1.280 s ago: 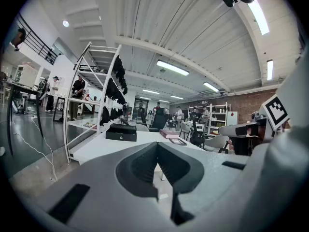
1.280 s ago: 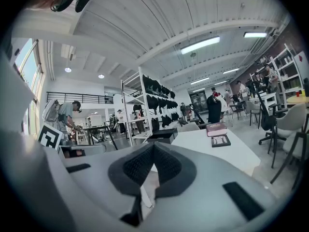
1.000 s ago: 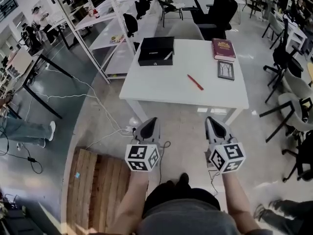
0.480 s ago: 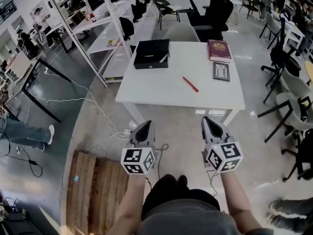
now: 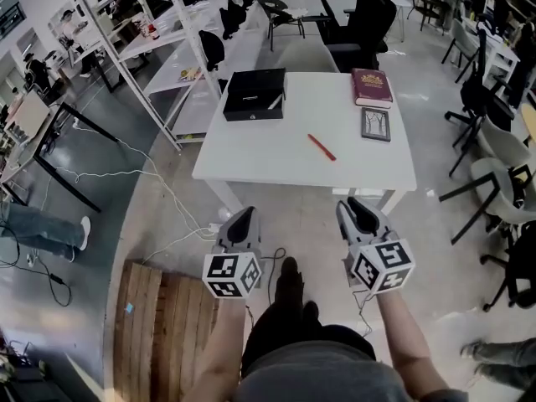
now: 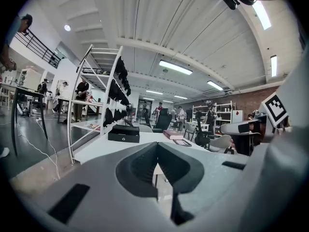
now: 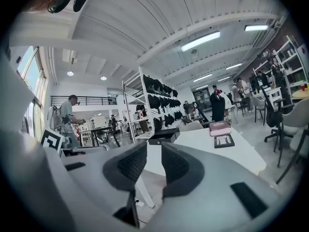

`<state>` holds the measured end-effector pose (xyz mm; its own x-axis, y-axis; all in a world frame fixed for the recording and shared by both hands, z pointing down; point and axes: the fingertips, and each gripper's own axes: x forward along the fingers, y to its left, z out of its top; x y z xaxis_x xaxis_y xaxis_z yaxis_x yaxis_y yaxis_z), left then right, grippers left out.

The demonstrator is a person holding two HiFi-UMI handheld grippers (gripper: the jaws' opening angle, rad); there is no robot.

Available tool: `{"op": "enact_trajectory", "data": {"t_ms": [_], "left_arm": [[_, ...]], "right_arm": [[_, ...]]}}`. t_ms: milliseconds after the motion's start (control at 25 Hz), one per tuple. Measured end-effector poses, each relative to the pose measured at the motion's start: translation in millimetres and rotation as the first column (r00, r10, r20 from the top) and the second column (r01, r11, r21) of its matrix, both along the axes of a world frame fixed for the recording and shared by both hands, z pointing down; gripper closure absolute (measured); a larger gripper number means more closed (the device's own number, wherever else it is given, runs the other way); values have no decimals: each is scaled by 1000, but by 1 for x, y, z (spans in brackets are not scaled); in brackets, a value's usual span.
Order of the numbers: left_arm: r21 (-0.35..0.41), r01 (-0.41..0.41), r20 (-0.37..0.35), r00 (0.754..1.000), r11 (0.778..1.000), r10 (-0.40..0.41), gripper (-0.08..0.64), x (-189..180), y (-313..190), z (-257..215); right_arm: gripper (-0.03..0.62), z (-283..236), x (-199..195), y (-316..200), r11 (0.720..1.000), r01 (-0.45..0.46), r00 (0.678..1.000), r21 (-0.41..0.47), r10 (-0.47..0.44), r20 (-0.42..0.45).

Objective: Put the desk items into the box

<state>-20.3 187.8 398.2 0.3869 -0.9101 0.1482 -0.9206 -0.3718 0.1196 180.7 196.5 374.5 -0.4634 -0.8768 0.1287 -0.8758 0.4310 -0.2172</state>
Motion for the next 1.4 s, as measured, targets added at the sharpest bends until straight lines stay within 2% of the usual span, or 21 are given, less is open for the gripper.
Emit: {"op": "enact_trajectory", "data": {"t_ms": [320, 600, 1160, 1400], "left_arm": [[-16, -9, 1, 1000, 1000, 9, 554, -3, -36, 10], [-39, -18, -5, 1000, 999, 18, 554, -9, -88, 21], [-72, -57, 3, 998, 996, 57, 554, -25, -210, 35], [-86, -96, -9, 995, 992, 95, 554, -25, -250, 40]], "right_arm": [[463, 10, 0, -36, 1000, -5, 1000, -29, 5, -13], [439, 19, -4, -83, 999, -22, 999, -45, 19, -47], [439, 36, -13, -195, 994, -64, 991, -87, 53, -122], [440, 47, -6, -227, 985, -104, 989, -137, 89, -114]]}}
